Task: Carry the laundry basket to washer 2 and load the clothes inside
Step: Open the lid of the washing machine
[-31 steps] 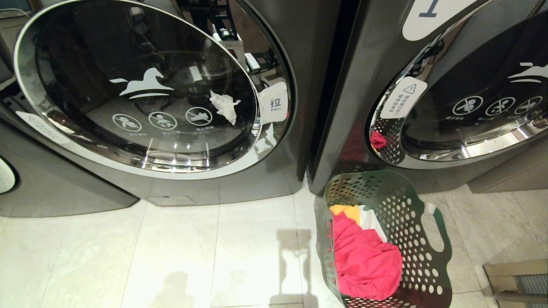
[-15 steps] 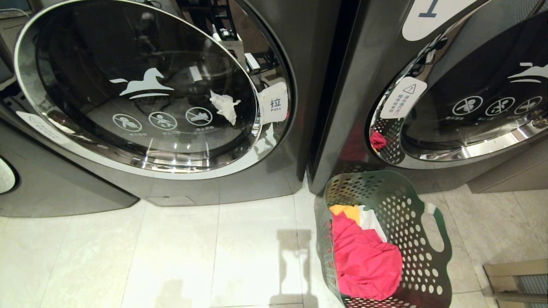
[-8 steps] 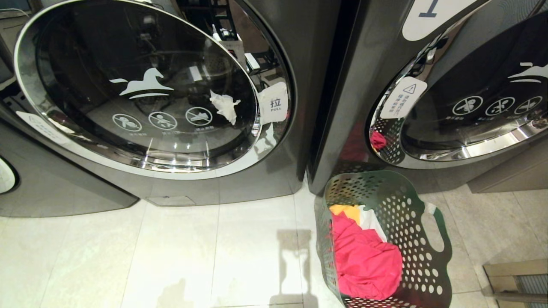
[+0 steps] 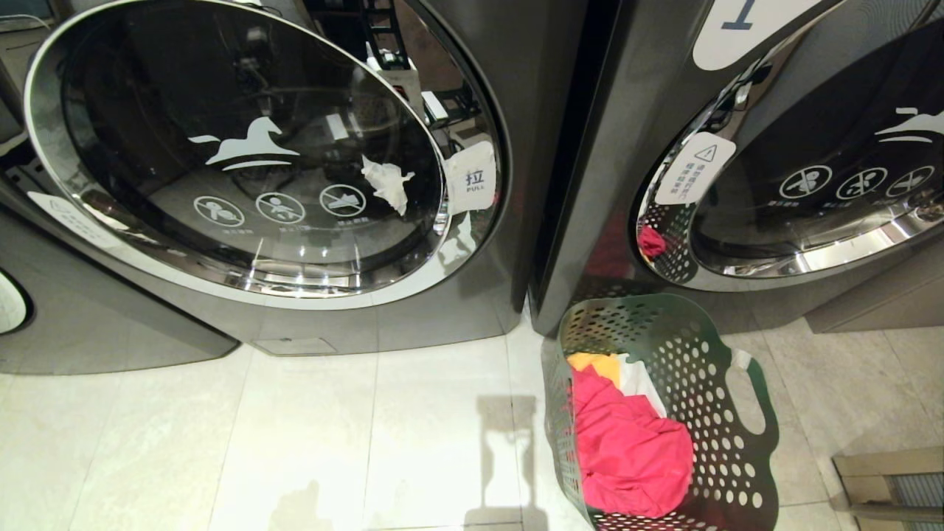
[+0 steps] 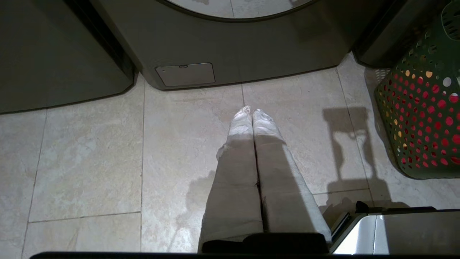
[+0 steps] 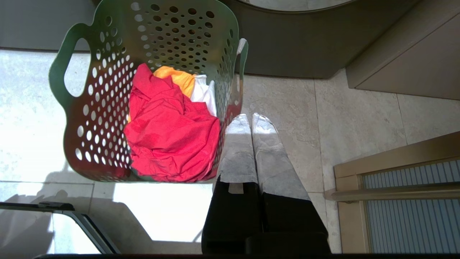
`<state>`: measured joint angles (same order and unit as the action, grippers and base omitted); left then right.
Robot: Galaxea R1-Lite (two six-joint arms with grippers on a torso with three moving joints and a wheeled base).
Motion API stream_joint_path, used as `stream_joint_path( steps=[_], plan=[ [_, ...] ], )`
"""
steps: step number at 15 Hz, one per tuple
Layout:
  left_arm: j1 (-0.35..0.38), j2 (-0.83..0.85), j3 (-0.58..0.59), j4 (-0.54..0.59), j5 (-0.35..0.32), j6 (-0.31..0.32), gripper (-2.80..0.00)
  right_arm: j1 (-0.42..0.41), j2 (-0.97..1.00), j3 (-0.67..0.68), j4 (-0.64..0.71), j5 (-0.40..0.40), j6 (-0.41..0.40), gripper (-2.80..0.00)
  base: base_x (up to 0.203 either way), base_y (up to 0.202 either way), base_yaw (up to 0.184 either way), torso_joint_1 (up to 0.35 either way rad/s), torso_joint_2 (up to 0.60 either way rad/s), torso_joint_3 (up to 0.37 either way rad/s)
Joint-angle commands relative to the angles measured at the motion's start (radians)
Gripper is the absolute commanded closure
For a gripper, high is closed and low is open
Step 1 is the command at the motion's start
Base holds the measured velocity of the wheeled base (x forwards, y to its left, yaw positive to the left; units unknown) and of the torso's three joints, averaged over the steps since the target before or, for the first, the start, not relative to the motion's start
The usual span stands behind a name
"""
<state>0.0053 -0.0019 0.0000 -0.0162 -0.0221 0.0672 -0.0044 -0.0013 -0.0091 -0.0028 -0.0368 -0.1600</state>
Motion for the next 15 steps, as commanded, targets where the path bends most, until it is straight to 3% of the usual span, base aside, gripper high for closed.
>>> stream_joint_path(
  steps=[1, 6, 15],
  plan=[
    [0.001, 0.002, 0.006, 0.001, -0.001, -0.001, 0.0, 0.0, 0.003, 0.0, 0.0, 0.0, -0.001, 0.0, 0.0, 0.0, 0.0, 0.0, 0.0, 0.0],
    [0.001, 0.002, 0.007, 0.0, 0.002, -0.001, 0.0, 0.0, 0.002, 0.0, 0.0, 0.0, -0.001, 0.0, 0.0, 0.0, 0.0, 0.0, 0.0, 0.069],
    [0.001, 0.002, 0.008, 0.001, 0.004, -0.004, 0.0, 0.0, 0.003, 0.0, 0.0, 0.0, -0.001, 0.0, 0.0, 0.0, 0.0, 0.001, 0.0, 0.197]
  ],
)
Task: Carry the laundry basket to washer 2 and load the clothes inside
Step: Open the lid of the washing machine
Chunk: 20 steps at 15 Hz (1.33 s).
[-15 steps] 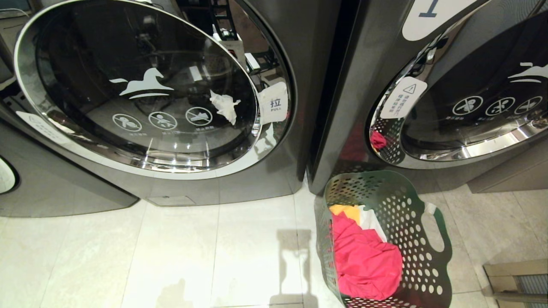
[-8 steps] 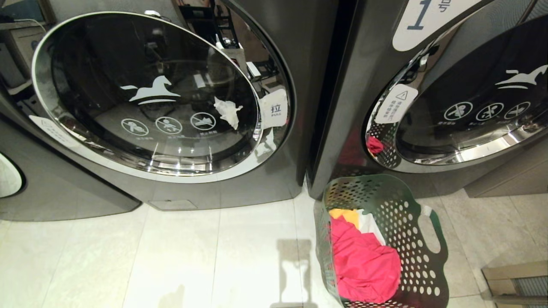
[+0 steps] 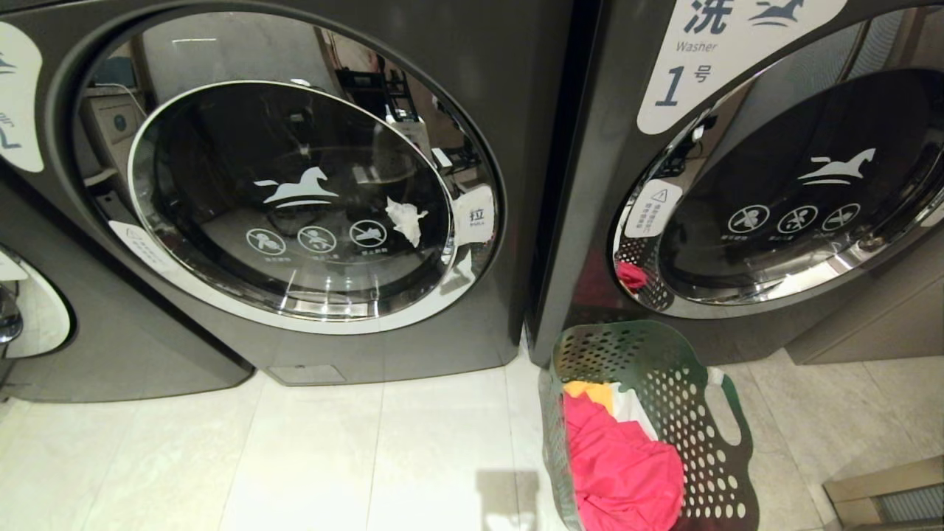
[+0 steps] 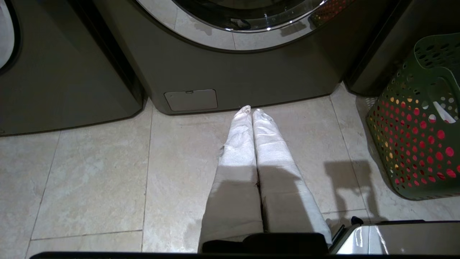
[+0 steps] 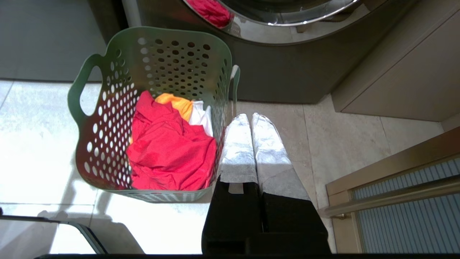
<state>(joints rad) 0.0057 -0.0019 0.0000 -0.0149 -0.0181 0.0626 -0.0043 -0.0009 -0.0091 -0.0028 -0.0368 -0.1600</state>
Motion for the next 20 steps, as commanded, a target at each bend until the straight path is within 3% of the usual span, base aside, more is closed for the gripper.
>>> stream_joint_path(
  steps=[1, 10, 20],
  plan=[
    [0.0, 0.002, 0.008, 0.0, 0.0, 0.0, 0.0, 0.0, 0.002, 0.0, 0.0, 0.0, -0.001, 0.0, 0.0, 0.0, 0.0, 0.005, -0.01, 0.203],
    [0.0, 0.002, 0.008, 0.0, 0.001, -0.007, 0.0, 0.0, 0.002, 0.0, 0.0, 0.0, -0.001, 0.0, 0.0, 0.0, 0.0, 0.003, 0.0, 0.196],
    [0.0, 0.002, 0.008, 0.0, 0.001, -0.009, 0.0, 0.0, 0.002, 0.0, 0.0, 0.0, -0.001, 0.0, 0.0, 0.0, 0.0, 0.0, 0.0, 0.012]
  ],
)
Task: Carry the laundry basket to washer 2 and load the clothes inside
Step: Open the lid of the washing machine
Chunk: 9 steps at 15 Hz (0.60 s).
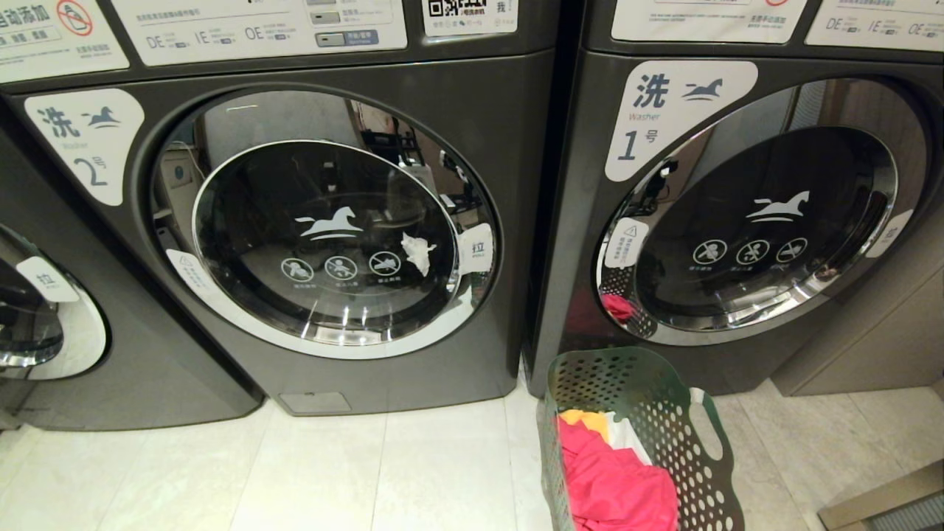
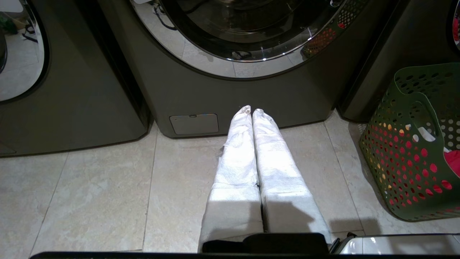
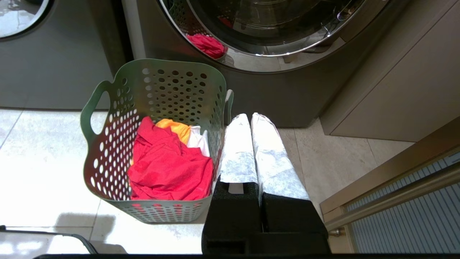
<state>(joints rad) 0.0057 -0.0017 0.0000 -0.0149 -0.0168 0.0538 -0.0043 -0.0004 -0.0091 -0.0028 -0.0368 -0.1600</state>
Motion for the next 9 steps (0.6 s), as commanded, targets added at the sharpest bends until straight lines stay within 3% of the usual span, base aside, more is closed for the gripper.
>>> stream_joint_path(
  steps=[1, 9],
  plan=[
    [0.0, 0.002, 0.006, 0.0, 0.0, 0.0, 0.0, 0.0, 0.001, 0.0, 0.0, 0.0, -0.001, 0.0, 0.0, 0.0, 0.0, 0.0, 0.0, 0.0],
    [0.0, 0.002, 0.006, -0.002, 0.0, 0.0, 0.0, 0.0, 0.002, 0.0, 0.0, 0.0, -0.001, 0.0, 0.0, 0.0, 0.0, 0.0, 0.0, 0.0]
  ],
)
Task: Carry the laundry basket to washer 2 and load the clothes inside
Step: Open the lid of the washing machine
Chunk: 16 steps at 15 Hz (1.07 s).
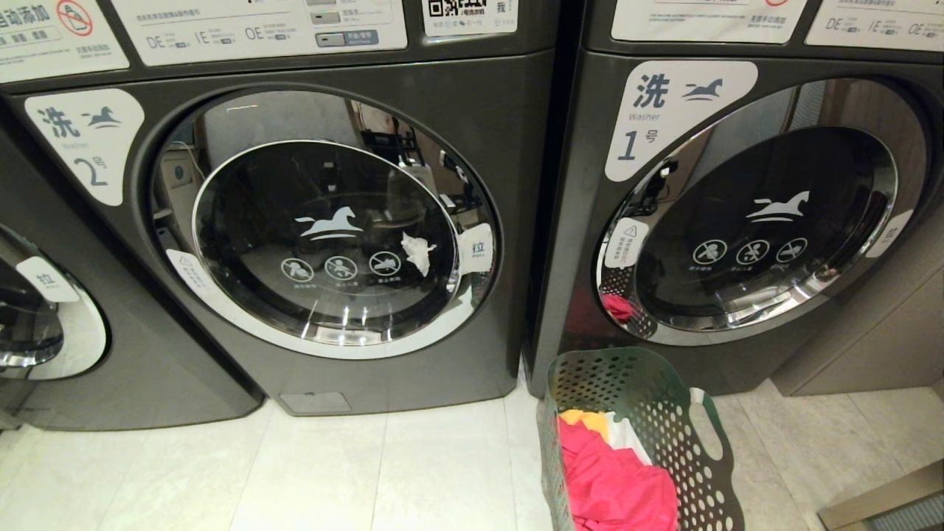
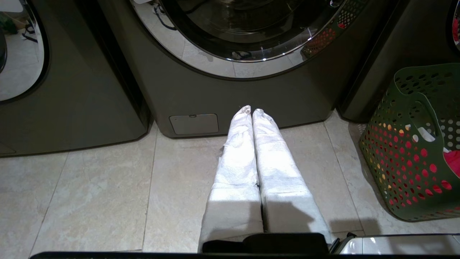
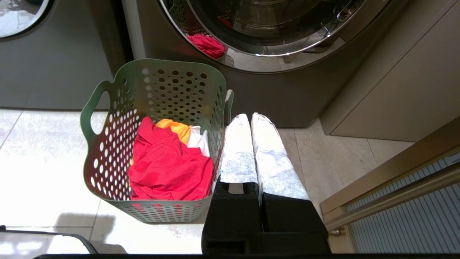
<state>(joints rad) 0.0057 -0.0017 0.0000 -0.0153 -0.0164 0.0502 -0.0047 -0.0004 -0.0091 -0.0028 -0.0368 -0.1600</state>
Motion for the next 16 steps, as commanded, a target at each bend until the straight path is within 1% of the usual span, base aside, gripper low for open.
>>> stream_joint_path(
  steps=[1, 16],
  plan=[
    [0.0, 0.002, 0.006, -0.002, 0.001, -0.005, 0.0, 0.0, 0.001, 0.0, 0.0, 0.0, -0.001, 0.0, 0.0, 0.0, 0.0, 0.0, 0.0, 0.0],
    [0.0, 0.002, 0.006, -0.003, 0.007, -0.024, 0.0, 0.0, 0.002, 0.0, 0.0, 0.0, -0.001, 0.0, 0.0, 0.0, 0.0, 0.0, 0.0, 0.0]
  ],
)
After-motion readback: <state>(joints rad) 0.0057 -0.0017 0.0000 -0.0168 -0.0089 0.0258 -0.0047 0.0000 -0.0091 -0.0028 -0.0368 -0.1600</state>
